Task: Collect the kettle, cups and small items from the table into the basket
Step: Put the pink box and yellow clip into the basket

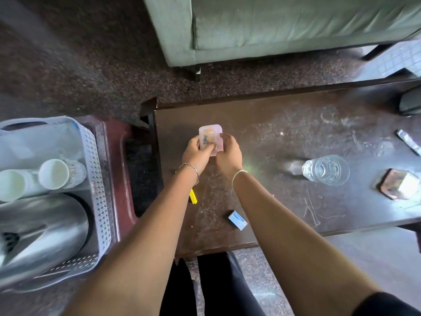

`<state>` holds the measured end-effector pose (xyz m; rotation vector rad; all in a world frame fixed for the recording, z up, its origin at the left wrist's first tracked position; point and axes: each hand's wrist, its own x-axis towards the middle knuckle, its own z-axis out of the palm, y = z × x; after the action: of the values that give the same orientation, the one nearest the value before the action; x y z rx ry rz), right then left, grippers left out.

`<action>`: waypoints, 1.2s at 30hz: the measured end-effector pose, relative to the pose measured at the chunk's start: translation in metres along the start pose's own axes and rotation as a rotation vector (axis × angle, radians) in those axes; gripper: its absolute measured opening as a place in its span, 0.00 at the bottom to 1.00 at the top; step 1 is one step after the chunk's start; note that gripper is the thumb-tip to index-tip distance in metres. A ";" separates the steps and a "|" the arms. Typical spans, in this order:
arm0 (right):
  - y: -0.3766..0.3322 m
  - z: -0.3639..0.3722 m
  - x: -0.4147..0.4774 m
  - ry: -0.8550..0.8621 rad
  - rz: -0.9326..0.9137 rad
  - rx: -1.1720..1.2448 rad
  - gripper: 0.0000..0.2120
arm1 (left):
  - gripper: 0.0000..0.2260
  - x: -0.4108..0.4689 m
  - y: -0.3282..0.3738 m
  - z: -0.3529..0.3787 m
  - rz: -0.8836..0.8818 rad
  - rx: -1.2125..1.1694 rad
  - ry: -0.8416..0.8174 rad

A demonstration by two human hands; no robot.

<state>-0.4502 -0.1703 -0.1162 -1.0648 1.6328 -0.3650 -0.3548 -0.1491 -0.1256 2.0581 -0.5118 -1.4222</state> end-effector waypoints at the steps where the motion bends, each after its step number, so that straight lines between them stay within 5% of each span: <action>1: -0.002 0.003 -0.007 0.033 -0.025 0.045 0.21 | 0.21 -0.003 0.000 -0.004 -0.002 -0.047 0.009; 7: -0.028 0.021 -0.043 0.145 -0.087 0.341 0.13 | 0.27 -0.021 0.001 -0.033 -0.062 -0.268 0.038; 13: -0.044 0.036 -0.069 -0.013 0.003 0.546 0.15 | 0.15 -0.044 -0.002 -0.065 -0.074 -0.401 0.001; 15: -0.040 0.039 -0.074 -0.031 0.032 0.551 0.14 | 0.19 -0.047 -0.008 -0.074 -0.111 -0.438 0.019; 19: -0.009 0.048 -0.078 0.109 0.022 0.126 0.07 | 0.23 -0.049 -0.032 -0.092 -0.211 -0.544 0.072; 23: 0.034 0.058 -0.083 0.076 0.042 -0.309 0.08 | 0.21 -0.050 -0.068 -0.108 -0.224 -0.531 0.042; 27: 0.058 0.071 -0.084 -0.001 0.028 -0.505 0.13 | 0.14 -0.050 -0.095 -0.118 -0.208 -0.526 0.044; 36: 0.063 0.086 -0.078 -0.019 -0.038 -0.822 0.14 | 0.17 -0.056 -0.111 -0.124 -0.204 -0.529 -0.008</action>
<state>-0.4019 -0.0501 -0.1435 -1.6894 1.7820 0.3360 -0.2611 -0.0009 -0.1253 1.7056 0.0788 -1.4848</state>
